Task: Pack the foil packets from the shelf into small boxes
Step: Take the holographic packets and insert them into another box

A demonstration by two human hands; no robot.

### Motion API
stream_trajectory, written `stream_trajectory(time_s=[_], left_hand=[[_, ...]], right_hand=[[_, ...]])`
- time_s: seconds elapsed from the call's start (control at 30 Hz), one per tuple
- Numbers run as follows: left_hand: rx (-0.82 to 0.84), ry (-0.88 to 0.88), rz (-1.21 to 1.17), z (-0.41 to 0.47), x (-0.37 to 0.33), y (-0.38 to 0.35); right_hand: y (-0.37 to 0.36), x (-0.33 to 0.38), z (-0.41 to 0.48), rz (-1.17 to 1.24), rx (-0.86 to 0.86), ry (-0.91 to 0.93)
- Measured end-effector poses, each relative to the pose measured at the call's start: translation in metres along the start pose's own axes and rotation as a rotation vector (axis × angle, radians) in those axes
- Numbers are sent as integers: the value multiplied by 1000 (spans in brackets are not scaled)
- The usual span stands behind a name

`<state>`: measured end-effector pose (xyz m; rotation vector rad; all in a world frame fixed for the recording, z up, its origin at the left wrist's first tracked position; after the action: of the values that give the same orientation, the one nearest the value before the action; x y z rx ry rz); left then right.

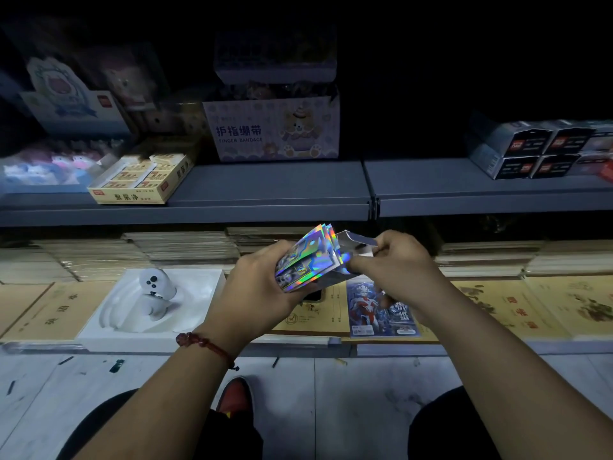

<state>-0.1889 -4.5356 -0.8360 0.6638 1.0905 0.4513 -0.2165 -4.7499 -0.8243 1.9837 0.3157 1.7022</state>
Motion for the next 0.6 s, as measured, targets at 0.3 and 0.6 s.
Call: stream_trajectory(time_s=[0.3,0.6], left_hand=[[26,-23,-12,0,-5,0],[-9,126,37,3,12,-1]], right_hand=[[-4,5,-3,1,64,70],[4,15,0,44,-194,318]])
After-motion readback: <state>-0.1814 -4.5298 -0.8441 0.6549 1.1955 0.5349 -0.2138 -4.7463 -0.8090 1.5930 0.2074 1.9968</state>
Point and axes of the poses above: each hand's wrist, its own z-axis towards the middle knuckle, its own y-axis out of the back of the hand, x = y × z, the point moved 5 cm from there along z, towards the middle knuckle, and after that the axes turned 7 degrees about y, right-handed, at the moved point
